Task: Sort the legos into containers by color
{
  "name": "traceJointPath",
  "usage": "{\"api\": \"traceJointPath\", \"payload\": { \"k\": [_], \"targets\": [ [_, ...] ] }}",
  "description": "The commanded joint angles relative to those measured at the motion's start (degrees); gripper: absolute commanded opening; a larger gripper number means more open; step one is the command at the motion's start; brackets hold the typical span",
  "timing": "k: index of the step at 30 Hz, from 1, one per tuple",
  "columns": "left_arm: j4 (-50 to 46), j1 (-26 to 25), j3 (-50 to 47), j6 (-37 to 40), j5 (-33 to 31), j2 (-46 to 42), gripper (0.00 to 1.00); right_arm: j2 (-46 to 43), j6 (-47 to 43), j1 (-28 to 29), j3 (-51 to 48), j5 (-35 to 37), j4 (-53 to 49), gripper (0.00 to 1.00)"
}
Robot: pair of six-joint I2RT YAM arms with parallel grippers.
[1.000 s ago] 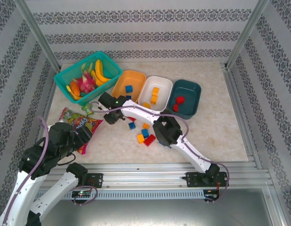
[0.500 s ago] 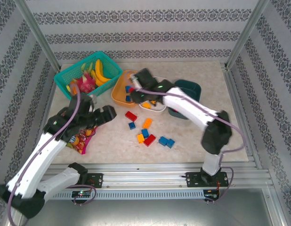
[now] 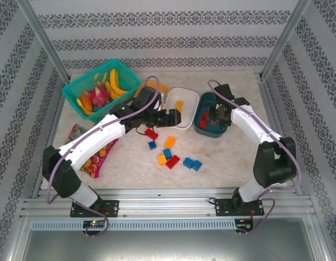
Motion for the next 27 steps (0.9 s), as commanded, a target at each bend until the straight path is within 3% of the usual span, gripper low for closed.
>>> {"api": "traceJointPath", "payload": {
  "k": [1, 9, 15, 23, 27],
  "targets": [
    [1.8, -1.2, 3.4, 2.3, 0.7, 2.0, 0.87, 4.7, 1.1, -1.4, 1.1, -3.4, -0.3, 0.25],
    [-0.5, -1.8, 4.1, 2.9, -0.9, 4.2, 0.87, 14.7, 0.1, -3.3, 5.3, -4.4, -1.2, 0.27],
    [-3.9, -1.9, 2.1, 1.9, -4.9, 2.5, 0.87, 15.2, 0.6, -3.5, 4.7, -3.4, -0.6, 0.51],
    [-12.1, -1.5, -3.2, -4.4, -15.0, -1.5, 0.87, 6.5, -1.9, -1.3, 7.2, -1.5, -2.4, 0.6],
    [-14.3, -0.6, -6.4, -8.9, -15.3, -0.8, 0.87, -6.3, -3.4, 2.9, 2.7, -2.3, 2.6, 0.61]
  ]
}}
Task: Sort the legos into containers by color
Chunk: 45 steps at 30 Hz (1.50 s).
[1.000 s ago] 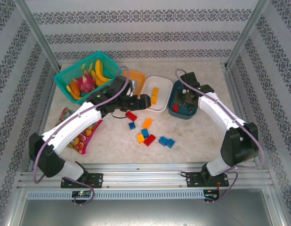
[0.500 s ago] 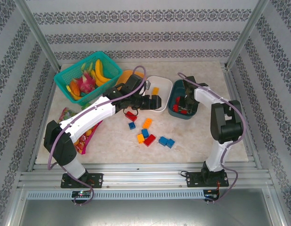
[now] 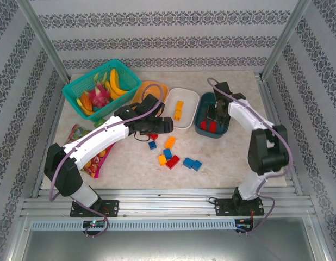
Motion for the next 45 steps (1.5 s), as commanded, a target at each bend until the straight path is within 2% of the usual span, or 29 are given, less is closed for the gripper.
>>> {"api": "traceJointPath", "payload": {
  "k": [1, 4, 6, 8, 13, 17, 25, 34, 36, 40, 45],
  "targets": [
    [-4.6, 0.2, -2.8, -5.5, -2.6, 0.0, 0.86, -13.2, -2.5, 4.7, -3.6, -1.6, 5.2, 0.61],
    [-4.1, 1.4, -5.0, -8.9, -1.8, 2.1, 0.85, -24.6, -2.8, 8.9, -13.7, -12.4, 17.0, 0.64],
    [-3.0, 2.1, -5.9, -9.9, -0.7, 3.7, 0.83, -31.4, -0.5, 11.2, -21.3, -17.6, 25.1, 0.7],
    [-2.2, 2.4, -6.1, -10.5, -0.2, 5.6, 0.82, -36.7, 2.3, 13.5, -27.5, -20.7, 29.1, 0.72],
    [-1.1, 3.0, -6.1, -10.9, 0.3, 9.5, 0.78, -45.7, 5.8, 17.6, -35.9, -21.2, 27.1, 0.72],
    [-0.8, 3.7, -5.9, -10.5, 0.4, 13.2, 0.77, -50.6, 7.4, 18.4, -38.4, -19.9, 24.4, 0.72],
    [0.7, 4.4, -4.5, -8.7, 0.3, 18.6, 0.67, -51.2, 7.4, 18.5, -37.9, -19.1, 22.0, 0.72],
    [1.2, 4.5, -4.1, -7.0, -1.6, 20.5, 0.47, -48.5, 7.3, 18.5, -37.1, -19.5, 22.7, 0.72],
    [1.1, 4.5, -4.2, -6.7, -2.2, 20.3, 0.45, -48.0, 7.4, 18.5, -37.1, -19.6, 22.8, 0.72],
    [0.9, 4.5, -4.7, -6.0, -3.7, 18.4, 0.36, -47.1, 7.1, 18.5, -36.3, -19.7, 23.1, 0.72],
    [-4.7, 4.5, -2.3, -4.9, -6.8, 13.2, 0.35, -45.8, 5.9, 18.6, -33.3, -19.8, 22.3, 0.72]
  ]
}}
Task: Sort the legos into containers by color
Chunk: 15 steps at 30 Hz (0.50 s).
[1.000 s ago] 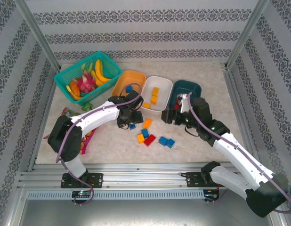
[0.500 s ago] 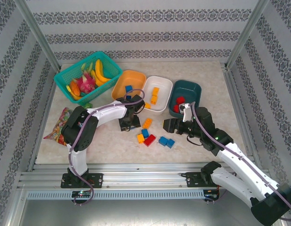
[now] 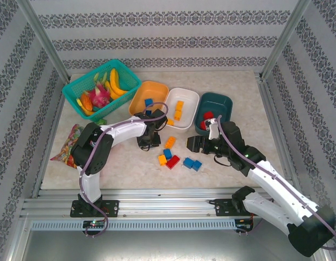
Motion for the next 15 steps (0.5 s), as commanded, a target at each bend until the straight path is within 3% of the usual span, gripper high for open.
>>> {"api": "traceJointPath", "payload": {
  "k": [1, 7, 15],
  "targets": [
    [-5.9, 1.0, 3.8, 2.0, -4.2, -6.5, 0.35, 1.0, -1.2, 0.6, 4.6, -0.9, 0.0, 0.72],
    [-9.8, 6.4, 11.0, 6.2, -4.0, -9.2, 0.36, 6.1, 0.4, 0.8, 11.6, -1.0, 3.4, 0.72],
    [-12.5, 13.6, 28.8, 14.3, -4.7, 3.8, 0.35, 16.2, 3.4, 0.5, 19.6, 1.4, 5.7, 0.72]
  ]
}}
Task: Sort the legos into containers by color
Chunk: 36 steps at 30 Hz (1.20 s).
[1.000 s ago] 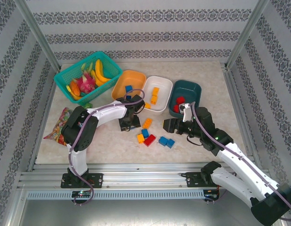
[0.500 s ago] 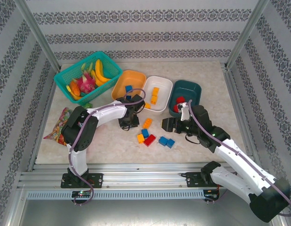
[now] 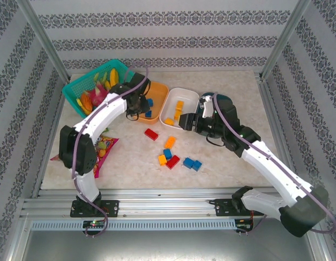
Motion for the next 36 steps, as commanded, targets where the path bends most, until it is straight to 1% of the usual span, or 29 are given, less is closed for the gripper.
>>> {"api": "traceJointPath", "payload": {
  "k": [1, 4, 10, 16, 19, 24, 28, 33, 36],
  "targets": [
    [-4.7, 1.6, 7.1, 5.5, -2.1, 7.4, 0.35, 2.9, 1.9, 0.5, 3.0, 1.1, 1.9, 0.71],
    [-6.1, 2.7, 13.6, 6.5, -2.7, 13.2, 0.35, 4.8, 2.2, 0.5, 4.6, 1.6, 1.1, 0.71],
    [-7.5, 3.8, 21.3, 6.4, -2.6, 22.1, 0.35, 5.5, 2.9, 0.5, 3.8, 2.0, 1.0, 0.71],
    [-8.0, 4.2, 22.8, 5.6, -2.3, 26.6, 0.36, 4.1, 3.5, 0.5, 2.0, 2.0, 0.6, 0.71],
    [-7.7, 4.2, 22.5, 5.3, -2.3, 26.8, 0.39, 3.7, 3.5, 0.1, 1.4, 1.9, 0.4, 0.72],
    [-7.9, 4.3, 22.8, 5.3, -1.5, 26.9, 0.53, 4.2, 3.2, -0.1, 1.3, 1.5, -0.4, 0.72],
    [-8.0, 4.3, 22.7, 5.4, -1.5, 25.1, 0.6, 5.1, 1.9, -0.2, 2.6, 1.8, -2.2, 0.72],
    [-7.3, 3.9, 21.7, 5.3, -1.3, 19.2, 0.67, 6.6, -1.1, 0.3, 4.7, 3.6, -6.7, 0.71],
    [-5.3, 3.2, 18.4, 5.0, -0.9, 13.4, 0.69, 8.2, -2.1, 1.5, 6.2, 7.5, -11.3, 0.7]
  ]
}}
